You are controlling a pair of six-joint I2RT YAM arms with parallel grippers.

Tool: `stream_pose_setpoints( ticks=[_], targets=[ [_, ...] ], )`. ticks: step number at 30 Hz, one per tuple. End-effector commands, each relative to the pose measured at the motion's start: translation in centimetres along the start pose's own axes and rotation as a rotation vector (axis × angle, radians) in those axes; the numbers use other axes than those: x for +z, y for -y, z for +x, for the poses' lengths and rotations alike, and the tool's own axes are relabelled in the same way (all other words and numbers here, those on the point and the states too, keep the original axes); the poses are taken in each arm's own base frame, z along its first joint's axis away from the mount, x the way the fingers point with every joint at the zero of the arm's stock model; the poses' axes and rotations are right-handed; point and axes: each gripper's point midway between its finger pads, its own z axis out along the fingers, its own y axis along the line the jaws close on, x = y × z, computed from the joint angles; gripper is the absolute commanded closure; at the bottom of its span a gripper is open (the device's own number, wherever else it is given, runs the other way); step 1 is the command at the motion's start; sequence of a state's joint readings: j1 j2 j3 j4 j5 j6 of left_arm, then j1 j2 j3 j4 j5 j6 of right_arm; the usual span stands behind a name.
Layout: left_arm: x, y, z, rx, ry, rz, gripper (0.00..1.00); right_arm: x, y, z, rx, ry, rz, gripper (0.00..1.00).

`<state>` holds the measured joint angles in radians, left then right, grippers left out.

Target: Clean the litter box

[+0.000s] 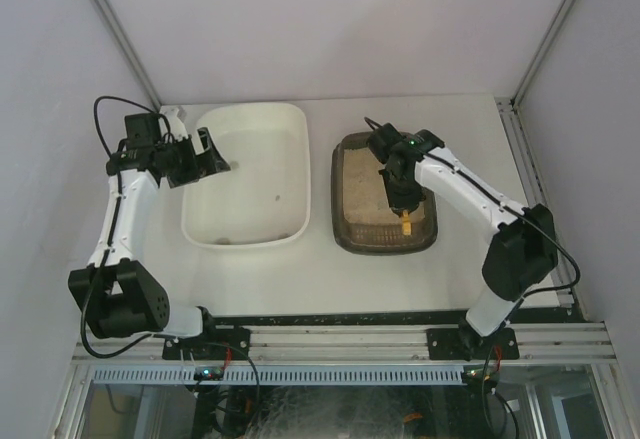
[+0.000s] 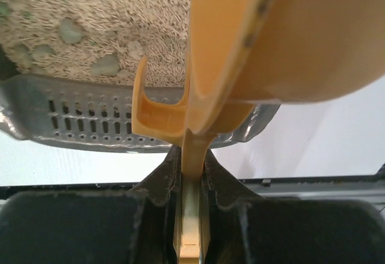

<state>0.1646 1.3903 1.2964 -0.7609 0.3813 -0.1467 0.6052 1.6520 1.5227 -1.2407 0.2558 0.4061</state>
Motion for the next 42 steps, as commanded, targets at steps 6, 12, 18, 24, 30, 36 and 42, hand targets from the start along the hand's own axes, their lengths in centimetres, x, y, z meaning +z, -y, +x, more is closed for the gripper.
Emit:
stream_pose_setpoints(
  ticks=[6, 12, 18, 24, 30, 36, 42],
  targets=[
    [-1.2, 4.6, -2.9, -0.13, 0.08, 0.166, 0.0, 4.1, 0.7, 0.1, 0.116, -0.205, 0.026, 1.0],
    [-1.2, 5.4, -2.9, -0.127, 0.072, 0.205, 0.0, 6.0, 1.6, -0.8, 0.108, -0.242, 0.142, 1.0],
    [-1.2, 5.1, -2.7, -0.115, 0.075, 0.194, 0.0, 7.3, 3.4, -0.7, 0.12, -0.264, 0.241, 1.0],
    [-0.9, 4.7, -2.1, -0.097, 0.075, 0.184, 0.0, 6.8, 4.3, -1.0, 0.138, -0.255, 0.255, 1.0],
    [-0.7, 4.4, -2.4, -0.103, 0.086, 0.167, 0.0, 7.0, 4.9, -1.0, 0.131, -0.253, 0.304, 1.0],
    [-0.5, 4.5, -2.7, -0.107, 0.099, 0.18, 0.0, 7.7, 5.3, -0.3, 0.131, -0.276, 0.312, 1.0],
    [-0.2, 4.5, -2.5, -0.105, 0.089, 0.183, 0.0, 10.0, 3.7, -0.1, 0.12, -0.35, 0.241, 1.0]
  ],
)
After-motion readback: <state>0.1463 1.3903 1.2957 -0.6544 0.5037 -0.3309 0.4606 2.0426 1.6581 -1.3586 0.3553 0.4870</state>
